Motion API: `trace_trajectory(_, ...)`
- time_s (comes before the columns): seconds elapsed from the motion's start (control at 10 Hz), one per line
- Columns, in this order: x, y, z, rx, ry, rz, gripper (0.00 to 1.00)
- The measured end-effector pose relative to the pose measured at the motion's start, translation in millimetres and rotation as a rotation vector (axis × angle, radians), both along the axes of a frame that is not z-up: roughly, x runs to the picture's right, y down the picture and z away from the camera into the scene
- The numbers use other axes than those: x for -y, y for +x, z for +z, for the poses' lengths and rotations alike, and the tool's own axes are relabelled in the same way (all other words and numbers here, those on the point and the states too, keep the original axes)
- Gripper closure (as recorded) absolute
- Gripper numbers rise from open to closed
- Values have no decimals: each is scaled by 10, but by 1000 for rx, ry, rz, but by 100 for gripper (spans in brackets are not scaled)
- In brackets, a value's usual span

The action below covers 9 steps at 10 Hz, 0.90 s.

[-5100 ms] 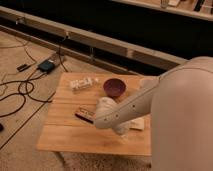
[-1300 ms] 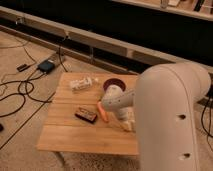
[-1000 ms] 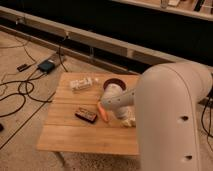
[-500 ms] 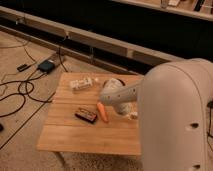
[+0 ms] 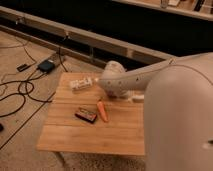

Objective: Place the white sponge in the ceramic cup

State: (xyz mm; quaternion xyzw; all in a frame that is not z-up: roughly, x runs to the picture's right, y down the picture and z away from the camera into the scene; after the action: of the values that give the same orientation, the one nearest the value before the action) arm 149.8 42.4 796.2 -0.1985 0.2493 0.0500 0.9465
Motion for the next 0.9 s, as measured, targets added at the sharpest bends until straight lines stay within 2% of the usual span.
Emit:
trace_trajectory(0.3,406,-13,114,64,54,-5,100)
trace_trajectory(0.5,551,-9,204,95,72,6,100)
trace_trajectory(0.9,787,8,364,195,99,51,100)
